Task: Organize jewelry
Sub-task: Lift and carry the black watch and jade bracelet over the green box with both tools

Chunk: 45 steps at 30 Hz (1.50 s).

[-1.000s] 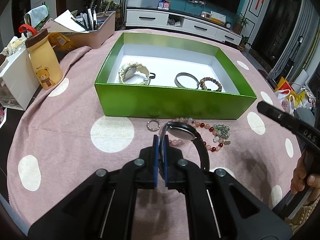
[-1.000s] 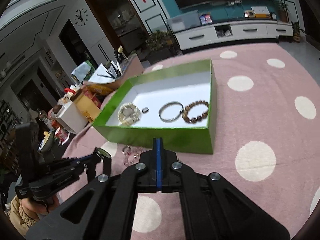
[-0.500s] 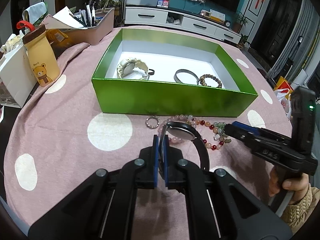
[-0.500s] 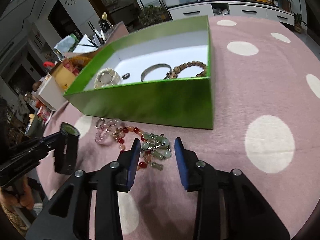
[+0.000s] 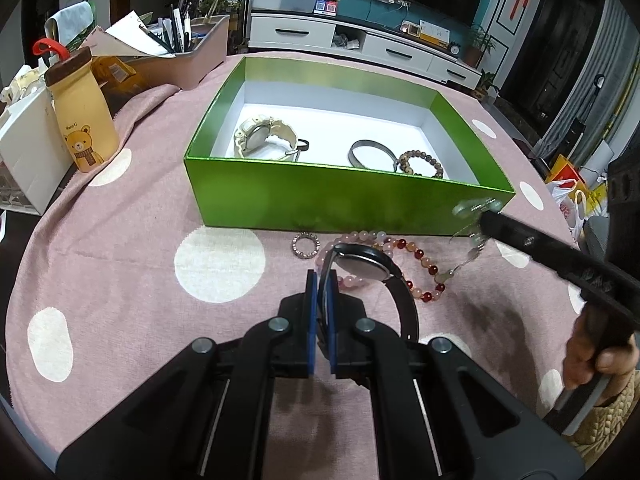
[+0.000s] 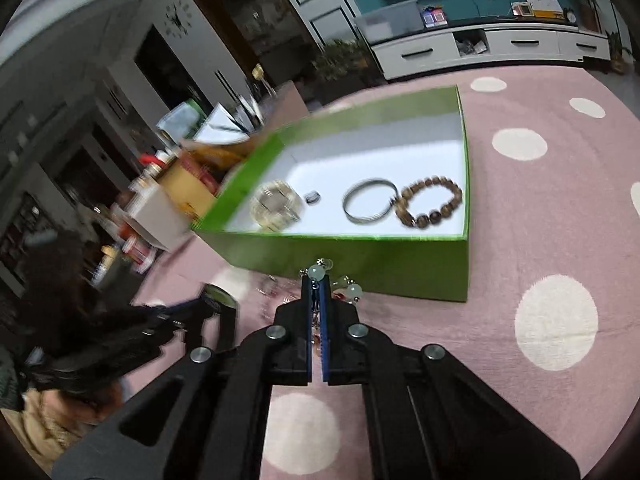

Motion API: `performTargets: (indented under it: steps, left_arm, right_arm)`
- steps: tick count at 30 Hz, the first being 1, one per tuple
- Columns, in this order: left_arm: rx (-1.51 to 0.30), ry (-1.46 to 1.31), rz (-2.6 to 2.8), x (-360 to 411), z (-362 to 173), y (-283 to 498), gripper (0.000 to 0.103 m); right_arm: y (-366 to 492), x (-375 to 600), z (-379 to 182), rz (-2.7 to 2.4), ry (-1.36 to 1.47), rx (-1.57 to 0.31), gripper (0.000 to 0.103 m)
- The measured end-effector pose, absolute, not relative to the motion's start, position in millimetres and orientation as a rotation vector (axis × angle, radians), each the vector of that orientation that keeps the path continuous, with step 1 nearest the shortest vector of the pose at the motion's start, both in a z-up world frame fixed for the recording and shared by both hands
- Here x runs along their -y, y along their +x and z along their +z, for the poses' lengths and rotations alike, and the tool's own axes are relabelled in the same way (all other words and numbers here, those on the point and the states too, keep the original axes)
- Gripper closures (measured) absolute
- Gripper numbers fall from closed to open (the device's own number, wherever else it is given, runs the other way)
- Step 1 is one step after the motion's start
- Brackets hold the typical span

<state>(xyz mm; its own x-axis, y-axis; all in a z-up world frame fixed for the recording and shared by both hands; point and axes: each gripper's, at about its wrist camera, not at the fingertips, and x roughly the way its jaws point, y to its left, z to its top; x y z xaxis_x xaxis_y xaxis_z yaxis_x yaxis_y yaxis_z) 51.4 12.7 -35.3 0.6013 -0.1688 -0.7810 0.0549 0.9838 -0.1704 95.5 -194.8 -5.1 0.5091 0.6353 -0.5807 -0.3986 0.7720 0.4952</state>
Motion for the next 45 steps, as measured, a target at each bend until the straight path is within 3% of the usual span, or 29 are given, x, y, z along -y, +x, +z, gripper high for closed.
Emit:
performTargets:
  steps: [29, 45]
  left_arm:
    - [-0.707, -0.092, -0.109, -3, 71, 94, 0.099]
    - [-0.683, -0.117, -0.073, 2, 87, 134, 0.099]
  right_arm:
    - [92, 207, 64, 0.545, 0.274, -0.614, 0.100]
    - [126, 223, 68, 0.488, 0.295, -0.587, 0.100]
